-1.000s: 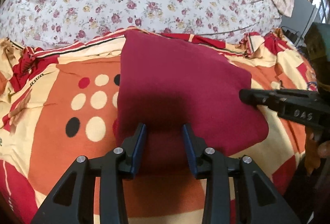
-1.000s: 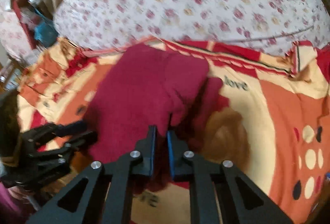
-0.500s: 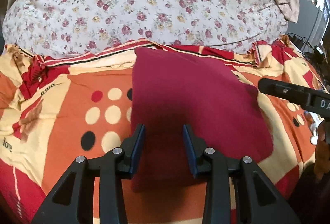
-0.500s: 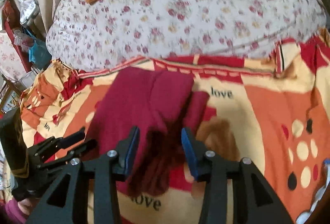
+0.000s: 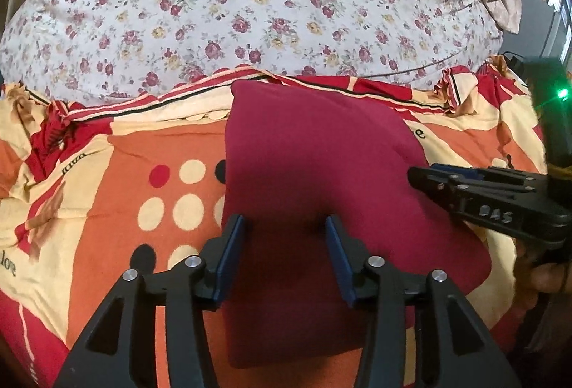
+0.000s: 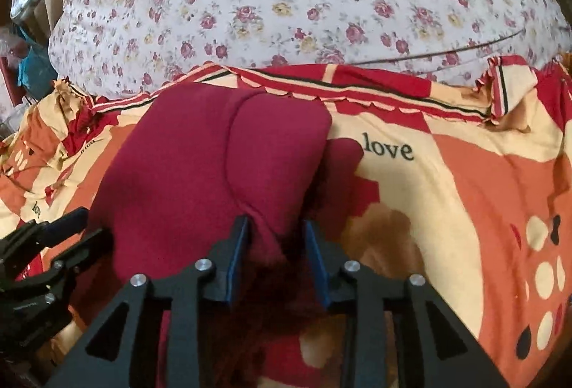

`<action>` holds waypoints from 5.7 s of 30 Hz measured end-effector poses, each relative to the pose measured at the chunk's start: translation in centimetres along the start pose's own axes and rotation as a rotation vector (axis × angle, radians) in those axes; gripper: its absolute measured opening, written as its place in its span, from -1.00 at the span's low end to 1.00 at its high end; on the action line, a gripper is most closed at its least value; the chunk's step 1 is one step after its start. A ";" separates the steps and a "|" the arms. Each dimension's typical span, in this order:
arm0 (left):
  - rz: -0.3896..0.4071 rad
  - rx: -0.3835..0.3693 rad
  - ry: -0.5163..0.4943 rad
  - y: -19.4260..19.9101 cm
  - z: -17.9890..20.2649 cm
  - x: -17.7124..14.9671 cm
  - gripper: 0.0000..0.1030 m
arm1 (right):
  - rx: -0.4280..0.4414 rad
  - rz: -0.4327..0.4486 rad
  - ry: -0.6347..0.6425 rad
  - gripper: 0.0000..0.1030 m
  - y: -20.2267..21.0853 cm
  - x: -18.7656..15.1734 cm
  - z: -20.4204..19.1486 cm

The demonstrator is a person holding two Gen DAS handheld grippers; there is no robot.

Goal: Fold small clothes

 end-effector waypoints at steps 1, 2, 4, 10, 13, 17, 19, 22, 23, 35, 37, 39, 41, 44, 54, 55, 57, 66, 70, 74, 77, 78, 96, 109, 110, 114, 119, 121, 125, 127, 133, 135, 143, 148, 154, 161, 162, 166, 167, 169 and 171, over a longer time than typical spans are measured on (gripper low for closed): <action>-0.004 0.001 0.002 0.0 -0.1 0.0 -0.40 | 0.006 0.006 -0.002 -0.34 0.6 -0.1 -0.2; -0.009 -0.003 0.009 -0.1 -0.2 -0.2 -0.38 | 0.009 0.010 -0.003 -0.34 1.1 -0.3 -0.3; -0.018 -0.016 0.030 -0.2 -0.4 -0.4 -0.29 | 0.015 0.013 -0.005 -0.29 1.7 -0.7 -0.7; -0.031 -0.037 0.079 -0.7 -1.1 -1.0 -0.14 | -0.006 0.003 -0.001 -0.06 0.8 -2.7 -0.5; -0.054 -0.036 0.070 -0.7 -1.1 -1.4 -0.11 | 0.012 -0.003 -0.010 -0.05 1.3 -2.5 -0.3; -0.114 -0.036 0.069 -1.0 -1.2 -1.6 0.01 | 0.054 -0.003 -0.065 0.03 2.0 -2.2 0.4; -0.126 -0.047 0.061 -0.9 -1.3 -1.5 0.00 | 0.073 0.014 -0.096 0.23 2.4 -2.0 1.1; -0.114 -0.068 0.063 -0.3 -1.8 -0.9 -0.05 | 0.106 0.029 -0.155 0.50 2.3 -1.6 2.4; -0.107 -0.074 0.069 0.0 -2.1 -0.5 -0.05 | 0.127 0.034 -0.180 0.54 2.2 -1.4 2.9; -0.143 -0.213 0.154 -5.3 -3.7 3.5 0.01 | 0.279 -0.026 -0.274 0.82 -3.6 0.2 3.7; -0.155 -0.222 0.138 -5.9 -3.4 3.5 0.17 | 0.290 -0.025 -0.269 0.86 -4.0 0.4 3.5; -0.174 -0.253 0.148 -6.5 -3.5 3.4 0.28 | 0.299 -0.027 -0.266 0.91 -4.5 0.4 3.4; -0.219 -0.312 0.195 -7.2 -3.9 3.1 0.29 | 0.304 -0.023 -0.233 0.90 -5.0 0.6 2.7; -0.227 -0.337 0.231 -7.0 -4.2 2.8 0.22 | 0.311 -0.016 -0.176 0.45 -4.8 0.9 1.3; -0.137 -0.267 0.152 1.4 -3.2 1.7 -0.30 | 0.323 0.001 -0.084 -0.17 2.4 0.7 -2.4; -0.142 -0.260 0.156 2.8 -3.5 0.9 -0.30 | 0.348 -0.016 -0.087 -0.17 3.1 0.1 -3.0; -0.167 -0.242 0.163 4.2 -3.9 -0.5 -0.30 | 0.376 -0.047 -0.084 -0.16 3.7 -1.0 -3.9; -0.153 -0.152 0.268 4.4 -5.6 -6.4 -0.03 | 0.226 -0.101 -0.023 0.28 2.4 -6.2 -5.5; -0.099 -0.074 0.247 5.9 -5.4 -6.2 0.00 | 0.186 -0.011 0.026 0.28 6.6 -6.3 -5.5; -0.056 -0.013 0.190 7.2 -4.6 -6.0 0.00 | 0.245 0.037 0.110 0.13 10.0 -6.7 -7.5; -0.019 0.023 0.186 8.2 -4.5 -5.9 0.00 | 0.262 0.042 0.200 -0.07 10.9 -7.9 -9.9; -0.009 0.037 0.189 8.4 -4.5 -5.9 0.00 | 0.274 0.041 0.235 -0.11 11.0 -8.6 -10.7; 0.125 0.204 0.160 13.7 -4.1 -6.9 0.00 | 0.170 0.005 0.172 0.20 9.9 -11.9 -10.4; 0.242 0.269 0.148 17.5 -3.7 -6.9 0.00 | 0.070 0.109 0.149 0.53 12.8 -10.8 -10.8; 0.252 0.276 0.146 17.8 -3.8 -6.8 0.00 | 0.066 0.115 0.152 0.54 13.0 -10.7 -10.9; 0.257 0.282 0.137 18.1 -3.7 -6.7 0.00 | 0.053 0.133 0.157 0.58 13.3 -10.5 -11.2; 0.254 0.287 0.144 18.0 -3.9 -6.8 0.00 | 0.038 0.142 0.164 0.61 13.3 -10.4 -11.6; 0.248 0.286 0.148 17.9 -3.9 -6.8 0.00 | 0.039 0.145 0.164 0.61 13.3 -10.3 -11.6; 0.249 0.286 0.147 17.8 -4.0 -6.9 0.00 | 0.030 0.151 0.164 0.61 13.1 -10.1 -11.5; 0.248 0.287 0.146 17.7 -4.0 -6.8 -0.01 | 0.027 0.147 0.156 0.62 13.0 -10.1 -11.5; 0.239 0.286 0.155 17.2 -4.5 -7.0 0.00 | 0.023 0.129 0.147 0.62 12.3 -10.2 -11.4; 0.235 0.287 0.156 17.0 -4.5 -7.0 0.00 | 0.022 0.130 0.150 0.62 12.3 -10.2 -11.4; 0.228 0.287 0.159 16.9 -4.6 -7.1 -0.01 | 0.028 0.123 0.141 0.63 12.0 -10.2 -11.4; 0.226 0.284 0.159 16.8 -4.6 -7.1 -0.01 | 0.028 0.111 0.137 0.63 11.5 -10.2 -11.5; 0.215 0.285 0.158 16.2 -4.9 -7.1 -0.01 | 0.024 0.110 0.133 0.63 11.4 -10.2 -11.6; 0.203 0.286 0.160 15.5 -5.3 -7.0 -0.01 | 0.023 0.105 0.130 0.63 10.8 -9.6 -11.5; 0.201 0.285 0.161 15.5 -5.3 -7.0 -0.01 | 0.020 0.102 0.131 0.63 10.6 -9.6 -11.6; 0.198 0.284 0.164 15.2 -5.5 -6.9 -0.01 | 0.019 0.092 0.129 0.63 10.1 -9.4 -11.7; 0.197 0.284 0.165 15.1 -5.7 -6.9 -0.01 | 0.018 0.089 0.130 0.63 10.0 -9.3 -11.7; 0.194 0.284 0.166 14.9 -5.8 -6.8 -0.01 | 0.016 0.085 0.130 0.63 9.8 -9.3 -11.8; 0.191 0.284 0.168 14.7 -5.9 -6.8 0.00 | 0.017 0.080 0.129 0.63 9.6 -9.3 -11.8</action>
Point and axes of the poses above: each gripper's, at about its wrist camera, not at the fingertips, and y roughly against the way its jaws point, z to its right, x to its top, the point moved 4 cm from there along -y, roughly the way its jaws point, and after that the axes turned 3 degrees about -y, right-handed, at the moved point
